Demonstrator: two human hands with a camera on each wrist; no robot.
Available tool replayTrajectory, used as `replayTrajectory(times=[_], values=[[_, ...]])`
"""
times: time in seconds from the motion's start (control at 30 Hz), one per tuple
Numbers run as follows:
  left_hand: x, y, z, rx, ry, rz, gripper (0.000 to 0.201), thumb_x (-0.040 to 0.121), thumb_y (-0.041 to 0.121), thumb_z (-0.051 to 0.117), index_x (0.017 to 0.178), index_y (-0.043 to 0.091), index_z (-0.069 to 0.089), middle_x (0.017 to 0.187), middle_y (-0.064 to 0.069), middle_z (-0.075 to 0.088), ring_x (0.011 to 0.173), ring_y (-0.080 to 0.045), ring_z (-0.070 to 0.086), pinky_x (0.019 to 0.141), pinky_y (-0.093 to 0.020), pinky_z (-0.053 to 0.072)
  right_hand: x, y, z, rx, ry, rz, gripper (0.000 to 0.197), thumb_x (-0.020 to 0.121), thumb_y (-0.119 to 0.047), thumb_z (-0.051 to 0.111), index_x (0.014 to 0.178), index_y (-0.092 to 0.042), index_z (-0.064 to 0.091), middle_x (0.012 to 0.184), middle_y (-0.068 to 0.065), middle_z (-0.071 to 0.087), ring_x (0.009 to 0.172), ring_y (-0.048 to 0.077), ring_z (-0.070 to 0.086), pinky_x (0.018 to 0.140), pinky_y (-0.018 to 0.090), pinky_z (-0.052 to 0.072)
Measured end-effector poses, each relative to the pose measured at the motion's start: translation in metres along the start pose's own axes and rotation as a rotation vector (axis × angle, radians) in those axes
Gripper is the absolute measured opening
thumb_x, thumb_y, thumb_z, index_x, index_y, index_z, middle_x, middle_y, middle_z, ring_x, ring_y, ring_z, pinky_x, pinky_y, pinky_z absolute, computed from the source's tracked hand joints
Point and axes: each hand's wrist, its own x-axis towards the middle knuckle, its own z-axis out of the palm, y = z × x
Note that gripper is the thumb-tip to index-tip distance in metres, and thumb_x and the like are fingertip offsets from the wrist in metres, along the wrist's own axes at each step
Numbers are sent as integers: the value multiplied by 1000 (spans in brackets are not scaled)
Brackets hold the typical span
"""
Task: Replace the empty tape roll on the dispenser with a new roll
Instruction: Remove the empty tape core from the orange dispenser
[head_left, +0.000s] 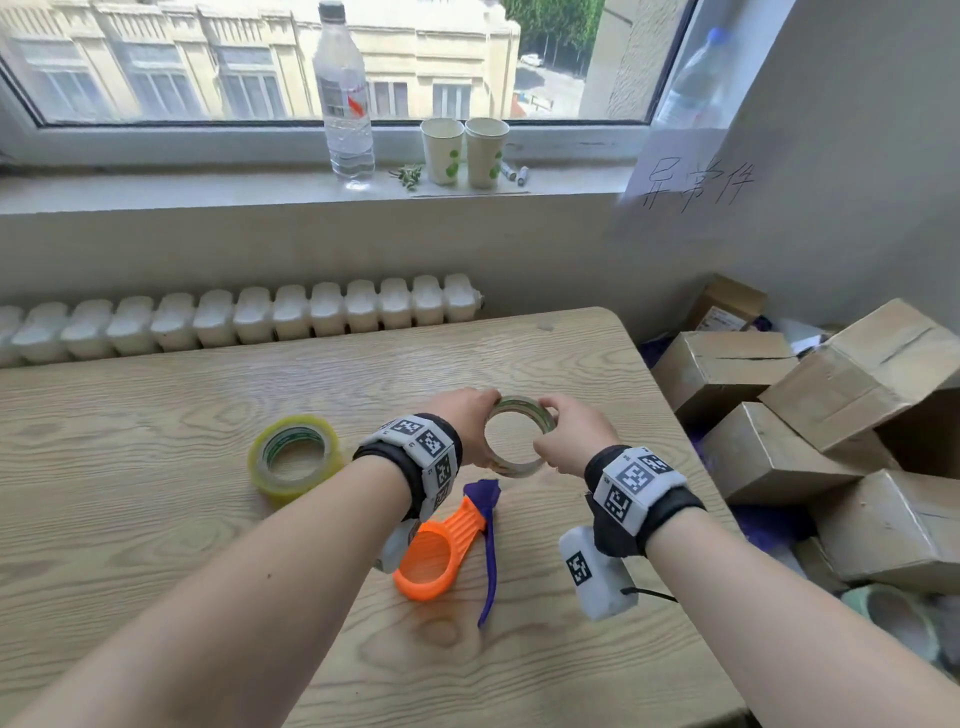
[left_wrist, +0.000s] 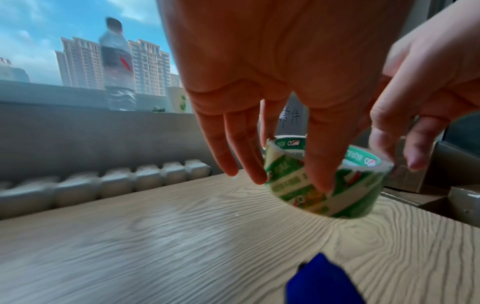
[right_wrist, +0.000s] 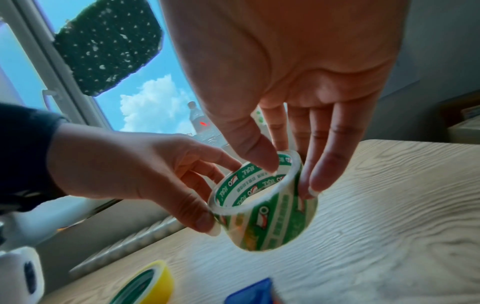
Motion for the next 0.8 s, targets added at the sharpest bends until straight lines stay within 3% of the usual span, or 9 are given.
replayTrajectory(times=[0.13,0.3,0.47,0.6,0.7,0.8], values=[[43,23,10,5,-34,7,54,74,15,69,123,12,45,116,-10,58,104,-29,58,79,-36,48,25,26,-14,31,5,64,55,75,-16,53,128,-31,49,103,6,67,91,29,66,83,41,55],[82,38,31,13,-157,-5,34,80,8,57,114,12,49,110,-9,62,99,-29,60,80,-38,50,51,55,-11,38,-55,136,54,75,-17,52,127,-30,50,108,5,66,93,29,66,85,41,54],[100,43,44,14,-220,-14,35,81,16,57,115,13,51,114,-10,63,103,-29,60,87,-40,52,68,71,-5,21,-115,159,57,75,-15,53,131,-27,49,119,6,63,100,31,64,90,41,52],[103,36,46,-30,-247,-47,51,82,18,58,131,14,45,126,-8,60,116,-28,56,97,-40,47,76,69,-6,-24,-164,166,51,77,-15,55,127,-24,54,120,7,63,106,29,62,92,41,51],[98,25,40,-76,-202,-47,55,85,21,58,137,17,39,135,-7,54,122,-26,51,99,-35,44,80,57,-10,-118,-108,147,47,83,-17,53,129,-25,53,129,3,60,118,24,55,96,33,45],[88,7,28,-109,-139,-46,53,88,21,54,139,17,38,139,-6,50,126,-25,48,100,-32,40,82,31,-10,-104,-69,88,42,84,-16,52,125,-25,56,128,2,60,118,23,54,96,32,44]])
